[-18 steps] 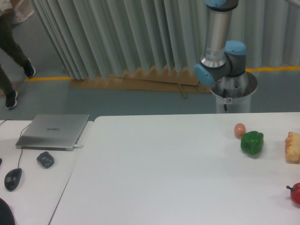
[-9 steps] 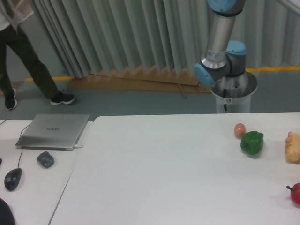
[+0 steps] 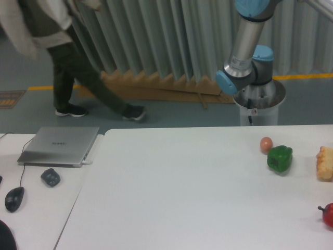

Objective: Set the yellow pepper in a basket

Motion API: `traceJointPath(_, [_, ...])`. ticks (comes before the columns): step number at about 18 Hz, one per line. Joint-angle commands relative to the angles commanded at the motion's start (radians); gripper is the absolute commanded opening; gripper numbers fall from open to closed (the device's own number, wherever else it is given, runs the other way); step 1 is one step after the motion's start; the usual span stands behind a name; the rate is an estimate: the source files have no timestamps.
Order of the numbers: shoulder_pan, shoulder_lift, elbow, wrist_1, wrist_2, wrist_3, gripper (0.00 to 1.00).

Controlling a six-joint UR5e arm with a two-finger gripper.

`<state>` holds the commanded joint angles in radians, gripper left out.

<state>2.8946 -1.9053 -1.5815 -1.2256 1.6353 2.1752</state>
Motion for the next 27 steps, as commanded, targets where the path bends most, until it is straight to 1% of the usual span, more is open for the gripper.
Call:
traceJointPath(5, [-0.002, 0.006, -0.005, 0.000, -0.002, 0.003, 1.00])
traceJointPath(9, [-0.005, 0.015, 0.006, -0.002, -0.006, -0.008, 1.00])
traceJointPath(11, [-0.012, 0.035, 0.014, -0.008, -0.023, -0.081, 1.00])
traceJointPath(12, [-0.035, 0.040, 0.017, -0.009, -0.028, -0.125, 1.00])
traceJointPath(14, [-0.057, 0.060, 0.017, -0.011, -0.029, -0.140, 1.00])
traceJointPath(16, [-0.070, 0.065, 0.017, -0.029, -0.029, -0.150, 1.00])
traceJointPath(20, [-0.109, 0.071, 0.024, -0.031, -0.026, -0.253, 1.00])
traceJointPath(22, [-0.152, 0.075, 0.031, -0.051, -0.029, -0.308, 1.00])
traceJointPath(24, [-0.187, 0.094, 0.031, -0.069, -0.031, -0.366, 1.00])
traceJointPath(25, [-0.208, 0.094, 0.029, -0.069, -0.031, -0.382, 1.00])
traceJointPath(27, [-0.225, 0.094, 0.023, -0.075, -0.041, -0.379, 1.00])
